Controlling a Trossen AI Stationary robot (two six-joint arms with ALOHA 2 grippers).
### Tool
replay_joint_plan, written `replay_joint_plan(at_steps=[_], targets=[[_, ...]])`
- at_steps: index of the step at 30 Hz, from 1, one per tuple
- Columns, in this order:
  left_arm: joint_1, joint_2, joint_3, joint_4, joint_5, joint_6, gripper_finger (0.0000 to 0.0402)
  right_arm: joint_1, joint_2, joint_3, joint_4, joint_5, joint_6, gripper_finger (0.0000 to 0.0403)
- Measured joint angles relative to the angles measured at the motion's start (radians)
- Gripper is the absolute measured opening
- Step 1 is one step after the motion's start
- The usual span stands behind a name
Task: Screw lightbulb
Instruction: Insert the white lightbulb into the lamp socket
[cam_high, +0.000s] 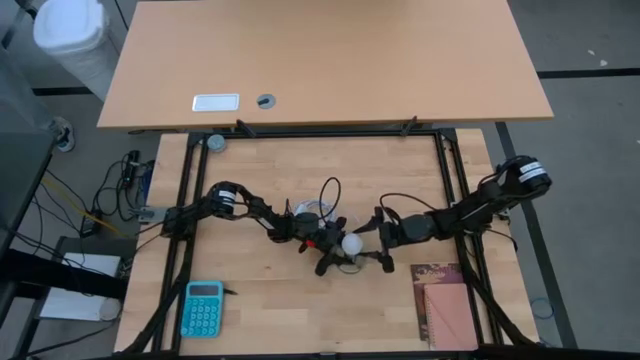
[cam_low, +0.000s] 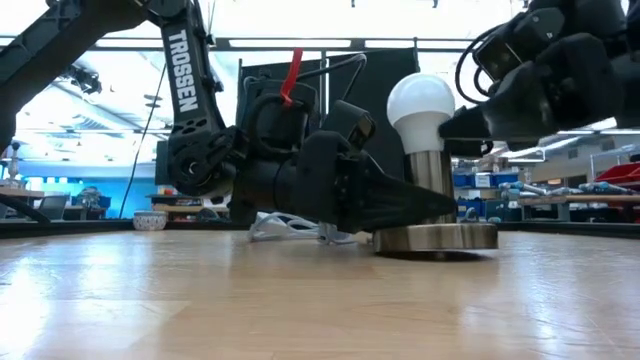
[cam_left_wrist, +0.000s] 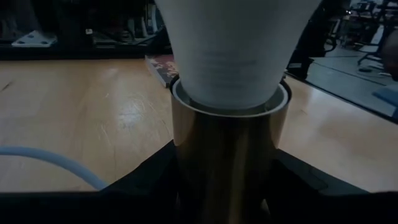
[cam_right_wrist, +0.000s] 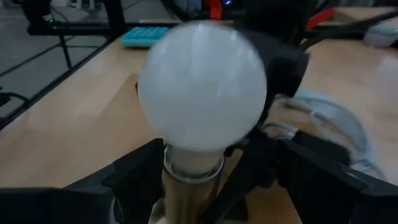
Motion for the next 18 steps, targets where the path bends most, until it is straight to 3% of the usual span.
replay_joint_plan(at_steps=[18], targets=[[-0.001,0.001,-0.001,0.018,-0.001,0.003,0.0198,-0.040,0.257,0.003,0.391,-0.104,0.014,0.0306]])
